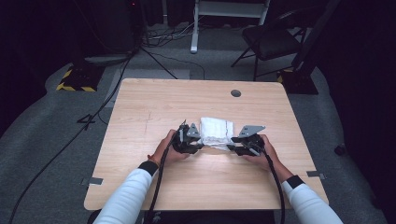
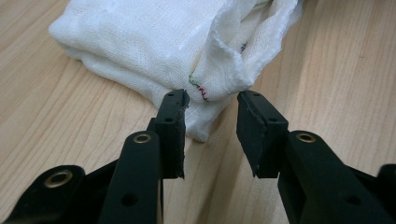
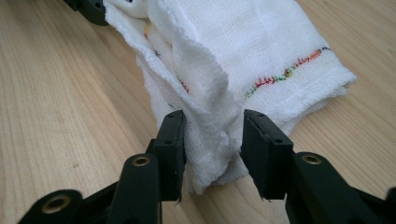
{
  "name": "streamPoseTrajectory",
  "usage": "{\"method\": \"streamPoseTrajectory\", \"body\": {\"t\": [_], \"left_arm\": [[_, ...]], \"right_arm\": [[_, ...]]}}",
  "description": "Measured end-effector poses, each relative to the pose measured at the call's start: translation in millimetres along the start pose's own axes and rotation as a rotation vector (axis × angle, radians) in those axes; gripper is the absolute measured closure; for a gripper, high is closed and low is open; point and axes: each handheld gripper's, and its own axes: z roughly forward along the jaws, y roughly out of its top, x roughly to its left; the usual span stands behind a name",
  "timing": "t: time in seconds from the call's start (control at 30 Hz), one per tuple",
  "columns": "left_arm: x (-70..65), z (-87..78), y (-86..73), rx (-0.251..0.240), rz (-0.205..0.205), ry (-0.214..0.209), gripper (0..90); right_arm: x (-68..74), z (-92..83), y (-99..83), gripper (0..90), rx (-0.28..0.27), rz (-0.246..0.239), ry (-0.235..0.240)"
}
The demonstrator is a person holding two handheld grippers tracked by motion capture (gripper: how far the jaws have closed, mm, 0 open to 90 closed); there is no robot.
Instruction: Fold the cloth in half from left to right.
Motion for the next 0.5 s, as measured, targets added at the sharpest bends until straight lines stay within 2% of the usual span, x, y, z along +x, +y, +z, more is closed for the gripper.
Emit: {"method": "streamPoseTrajectory", "body": {"t": [0.1,0.2,0.27,0.37,0.47,0.5], "left_arm": [[-2.4,-7.6,1.5,-0.011,-0.006,0.007,56.7],[-7.0,-14.8,2.7,0.004,0.011,0.027,50.0],[-9.5,-20.2,2.5,0.004,0.004,0.033,45.7],[-12.4,-27.3,1.6,0.013,0.001,0.044,37.5],[-14.3,-33.4,-0.4,0.034,0.001,0.055,33.3],[-15.1,-35.5,-1.9,0.034,-0.01,0.058,30.9]], "right_arm": [[0.0,-5.5,2.1,48.9,0.0,0.006,0.008],[0.1,-11.4,3.8,43.7,0.006,0.017,0.012],[0.4,-15.6,4.3,38.0,0.004,0.031,0.016],[1.3,-23.4,4.5,34.3,0.011,0.022,0.007],[1.5,-29.5,2.7,33.1,0.012,0.027,0.005],[2.0,-31.3,1.8,32.6,0.018,0.024,0.005]]}}
